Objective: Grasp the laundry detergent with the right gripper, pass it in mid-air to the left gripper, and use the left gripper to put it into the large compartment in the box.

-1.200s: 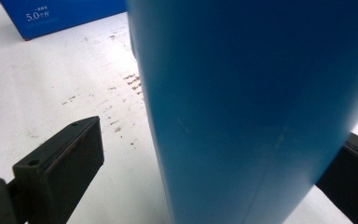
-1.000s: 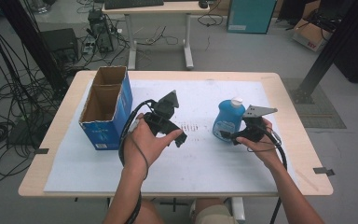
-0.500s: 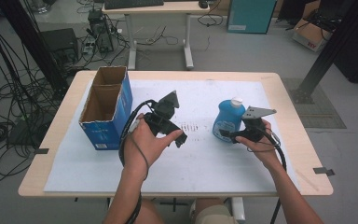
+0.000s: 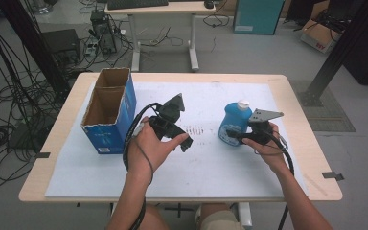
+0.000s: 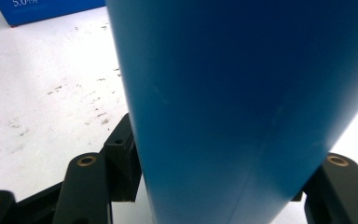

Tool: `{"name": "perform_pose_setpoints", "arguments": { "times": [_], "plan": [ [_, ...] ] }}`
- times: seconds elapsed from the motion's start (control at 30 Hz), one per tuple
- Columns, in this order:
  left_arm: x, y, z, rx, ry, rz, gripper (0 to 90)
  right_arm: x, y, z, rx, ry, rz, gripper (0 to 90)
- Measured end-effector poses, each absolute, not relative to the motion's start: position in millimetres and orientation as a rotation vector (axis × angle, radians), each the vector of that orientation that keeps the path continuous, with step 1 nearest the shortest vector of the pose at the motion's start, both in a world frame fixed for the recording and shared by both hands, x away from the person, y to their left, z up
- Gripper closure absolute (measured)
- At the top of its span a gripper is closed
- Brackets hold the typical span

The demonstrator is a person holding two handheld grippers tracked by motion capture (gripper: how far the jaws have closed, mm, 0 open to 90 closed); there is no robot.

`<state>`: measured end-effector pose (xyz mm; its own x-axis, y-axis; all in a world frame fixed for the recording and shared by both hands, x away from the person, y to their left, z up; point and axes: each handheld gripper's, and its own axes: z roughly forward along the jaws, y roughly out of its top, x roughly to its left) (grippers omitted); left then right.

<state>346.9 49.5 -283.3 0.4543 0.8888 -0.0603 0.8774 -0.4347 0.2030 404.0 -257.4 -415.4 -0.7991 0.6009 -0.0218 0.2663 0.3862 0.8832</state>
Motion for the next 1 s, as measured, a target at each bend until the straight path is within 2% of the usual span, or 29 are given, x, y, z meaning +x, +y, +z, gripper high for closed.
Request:
{"name": "perform_pose_setpoints", "arguments": {
  "times": [1.0],
  "plan": [
    [343.5, 50.7, -280.2, 2.495, 1.538, 0.094, 5.3, 402.7, -257.1, -415.0, 0.765, 2.317, 1.368, 40.9]
  ]
}}
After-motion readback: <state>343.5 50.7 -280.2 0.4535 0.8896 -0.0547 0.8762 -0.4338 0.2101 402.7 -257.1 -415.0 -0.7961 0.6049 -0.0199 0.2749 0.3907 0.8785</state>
